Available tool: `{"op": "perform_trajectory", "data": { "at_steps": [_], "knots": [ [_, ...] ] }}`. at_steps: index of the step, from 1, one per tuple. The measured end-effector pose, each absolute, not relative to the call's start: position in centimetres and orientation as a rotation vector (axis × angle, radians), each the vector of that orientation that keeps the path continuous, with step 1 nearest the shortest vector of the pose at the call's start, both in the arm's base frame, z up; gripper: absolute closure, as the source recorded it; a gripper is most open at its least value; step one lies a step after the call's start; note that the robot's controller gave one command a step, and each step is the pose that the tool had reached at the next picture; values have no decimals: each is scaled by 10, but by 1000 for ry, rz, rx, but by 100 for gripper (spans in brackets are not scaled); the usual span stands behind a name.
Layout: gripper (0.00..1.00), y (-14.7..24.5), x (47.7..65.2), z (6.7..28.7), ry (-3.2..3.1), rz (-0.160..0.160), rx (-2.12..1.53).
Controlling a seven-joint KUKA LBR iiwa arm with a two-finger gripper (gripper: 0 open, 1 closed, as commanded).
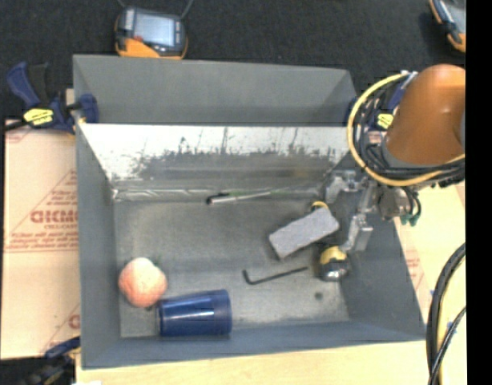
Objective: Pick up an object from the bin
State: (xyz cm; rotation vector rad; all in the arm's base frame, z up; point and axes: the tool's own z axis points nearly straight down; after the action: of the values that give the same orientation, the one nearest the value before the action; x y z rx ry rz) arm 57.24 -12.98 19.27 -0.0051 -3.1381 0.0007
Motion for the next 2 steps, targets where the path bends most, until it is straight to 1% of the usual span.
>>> {"op": "perform_trajectory", "data": {
  "at_steps": [1, 2],
  "knots": [
    [0, -129, 573, 197, -3145, 3, -2],
    [0, -116, 601, 241, -3129, 3, 274]
  ]
}}
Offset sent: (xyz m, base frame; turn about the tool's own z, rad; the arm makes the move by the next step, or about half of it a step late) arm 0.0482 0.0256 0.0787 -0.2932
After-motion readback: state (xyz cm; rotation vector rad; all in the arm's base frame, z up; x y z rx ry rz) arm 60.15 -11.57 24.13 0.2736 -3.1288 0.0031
